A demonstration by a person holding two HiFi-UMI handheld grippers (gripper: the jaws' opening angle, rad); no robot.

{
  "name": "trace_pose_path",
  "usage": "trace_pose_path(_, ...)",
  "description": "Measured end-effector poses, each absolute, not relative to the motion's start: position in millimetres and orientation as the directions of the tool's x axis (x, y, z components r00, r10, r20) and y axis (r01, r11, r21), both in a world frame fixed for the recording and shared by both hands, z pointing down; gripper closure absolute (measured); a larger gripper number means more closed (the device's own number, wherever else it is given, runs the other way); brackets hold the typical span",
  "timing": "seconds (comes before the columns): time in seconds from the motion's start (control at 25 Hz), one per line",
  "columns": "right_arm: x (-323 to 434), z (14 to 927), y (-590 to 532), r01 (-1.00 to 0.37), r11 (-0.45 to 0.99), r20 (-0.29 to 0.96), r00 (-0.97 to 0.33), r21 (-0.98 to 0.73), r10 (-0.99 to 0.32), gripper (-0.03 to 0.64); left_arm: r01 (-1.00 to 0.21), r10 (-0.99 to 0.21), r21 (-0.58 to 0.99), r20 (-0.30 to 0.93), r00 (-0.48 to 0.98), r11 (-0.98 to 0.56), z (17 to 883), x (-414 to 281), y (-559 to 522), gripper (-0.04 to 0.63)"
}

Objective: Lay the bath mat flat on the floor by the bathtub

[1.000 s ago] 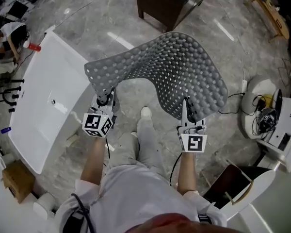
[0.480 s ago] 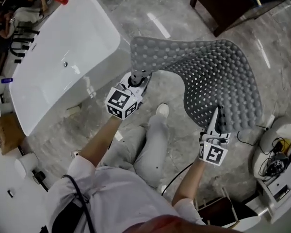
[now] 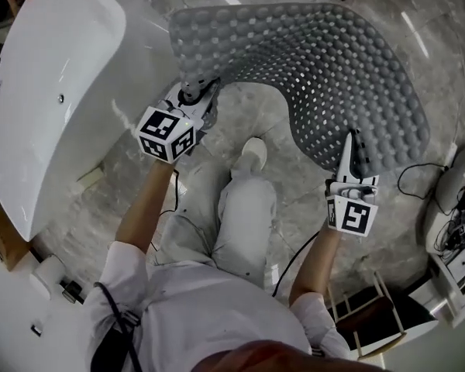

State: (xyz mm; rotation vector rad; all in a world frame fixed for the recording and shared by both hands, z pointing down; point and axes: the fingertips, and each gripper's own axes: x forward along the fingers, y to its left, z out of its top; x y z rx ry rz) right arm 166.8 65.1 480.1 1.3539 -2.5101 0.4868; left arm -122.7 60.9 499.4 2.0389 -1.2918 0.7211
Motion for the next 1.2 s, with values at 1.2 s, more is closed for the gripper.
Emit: trace_pose_path(1.2, 158.6, 616.8, 55.3, -0.929, 0.294, 0.764, -0.356, -0.225, -0.539, 0.594, -0.665, 0.086, 0.571, 0.786, 0.613, -0.482, 664.8, -140.9, -13.5, 0.58)
